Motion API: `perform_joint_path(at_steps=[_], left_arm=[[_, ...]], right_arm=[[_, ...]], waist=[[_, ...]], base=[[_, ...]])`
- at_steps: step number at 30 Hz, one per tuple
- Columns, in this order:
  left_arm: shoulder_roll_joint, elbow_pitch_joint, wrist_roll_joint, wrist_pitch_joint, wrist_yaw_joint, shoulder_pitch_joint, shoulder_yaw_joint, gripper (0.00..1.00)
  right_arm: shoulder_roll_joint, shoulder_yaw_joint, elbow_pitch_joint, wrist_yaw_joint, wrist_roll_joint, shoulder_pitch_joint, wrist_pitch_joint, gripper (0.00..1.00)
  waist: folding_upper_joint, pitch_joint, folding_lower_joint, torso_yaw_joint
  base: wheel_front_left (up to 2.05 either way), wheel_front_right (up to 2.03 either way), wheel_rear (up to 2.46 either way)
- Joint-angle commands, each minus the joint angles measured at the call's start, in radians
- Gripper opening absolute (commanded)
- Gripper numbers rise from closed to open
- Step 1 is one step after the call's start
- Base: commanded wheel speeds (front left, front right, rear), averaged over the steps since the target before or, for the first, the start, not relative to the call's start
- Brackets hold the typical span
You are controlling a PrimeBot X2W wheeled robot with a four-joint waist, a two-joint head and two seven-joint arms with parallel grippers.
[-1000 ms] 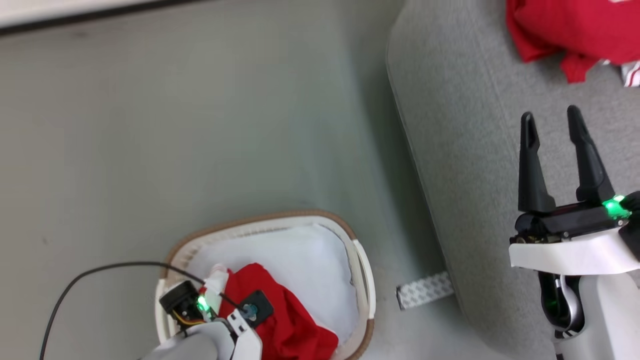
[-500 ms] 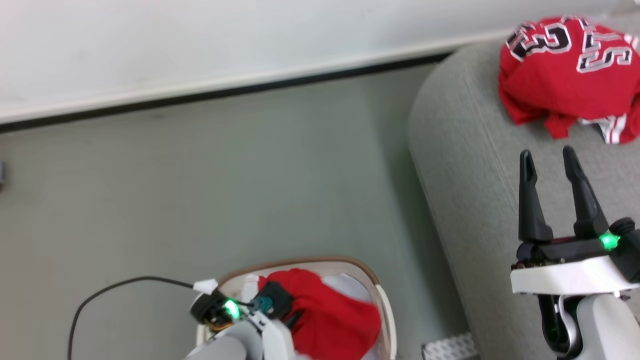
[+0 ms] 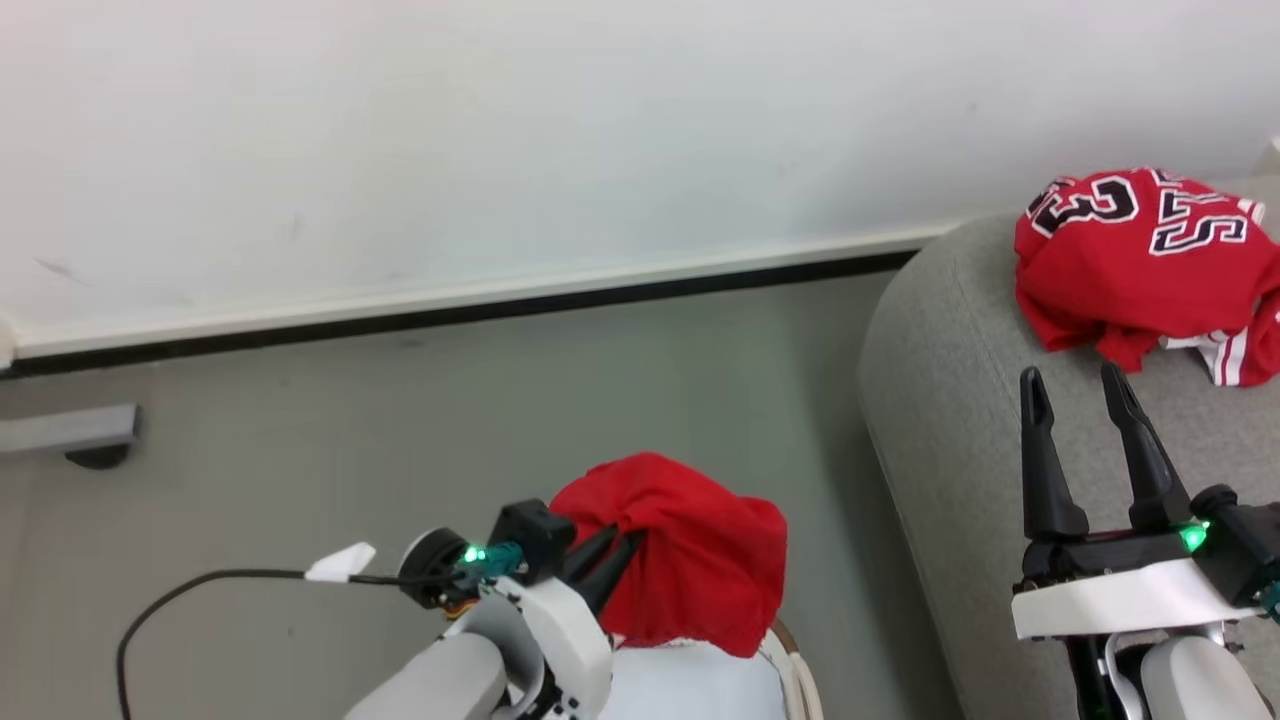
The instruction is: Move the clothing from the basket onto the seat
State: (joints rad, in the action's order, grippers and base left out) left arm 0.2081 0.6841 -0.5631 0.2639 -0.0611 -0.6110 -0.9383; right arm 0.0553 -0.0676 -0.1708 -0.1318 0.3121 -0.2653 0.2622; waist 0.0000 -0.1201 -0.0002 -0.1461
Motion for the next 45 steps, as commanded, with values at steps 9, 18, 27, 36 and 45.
perform_joint_path(at_steps=[9,18,27,36,45], left_arm=[[0.065,-0.193,-0.048,-0.008,0.030,0.010,0.082,0.00],[0.141,-0.438,-0.056,-0.052,0.105,-0.048,0.162,0.00],[0.181,-0.604,-0.083,-0.101,0.162,-0.066,0.215,0.00],[0.189,-0.626,-0.096,-0.107,0.179,-0.028,0.208,0.00],[0.182,-0.618,-0.085,-0.091,0.178,-0.010,0.189,0.00]], right_arm=[[0.007,-0.011,-0.007,0.002,0.015,0.055,0.002,1.00],[0.004,-0.070,-0.020,0.002,0.024,0.079,0.002,1.00],[-0.001,-0.111,-0.020,0.002,0.032,0.068,0.002,1.00],[0.000,-0.137,-0.025,0.002,0.035,0.059,0.002,1.00],[0.036,-0.217,-0.022,0.002,0.039,0.035,0.002,1.00]], waist=[[0.0000,0.064,0.0002,0.007],[0.0000,0.061,0.0002,0.000],[0.0000,0.046,0.0002,0.004],[0.0000,0.053,0.0002,0.006],[0.0000,0.052,0.0002,0.013]], base=[[0.00,0.00,0.00],[0.00,0.00,0.00],[0.00,0.00,0.00],[0.00,0.00,0.00],[0.00,0.00,0.00]])
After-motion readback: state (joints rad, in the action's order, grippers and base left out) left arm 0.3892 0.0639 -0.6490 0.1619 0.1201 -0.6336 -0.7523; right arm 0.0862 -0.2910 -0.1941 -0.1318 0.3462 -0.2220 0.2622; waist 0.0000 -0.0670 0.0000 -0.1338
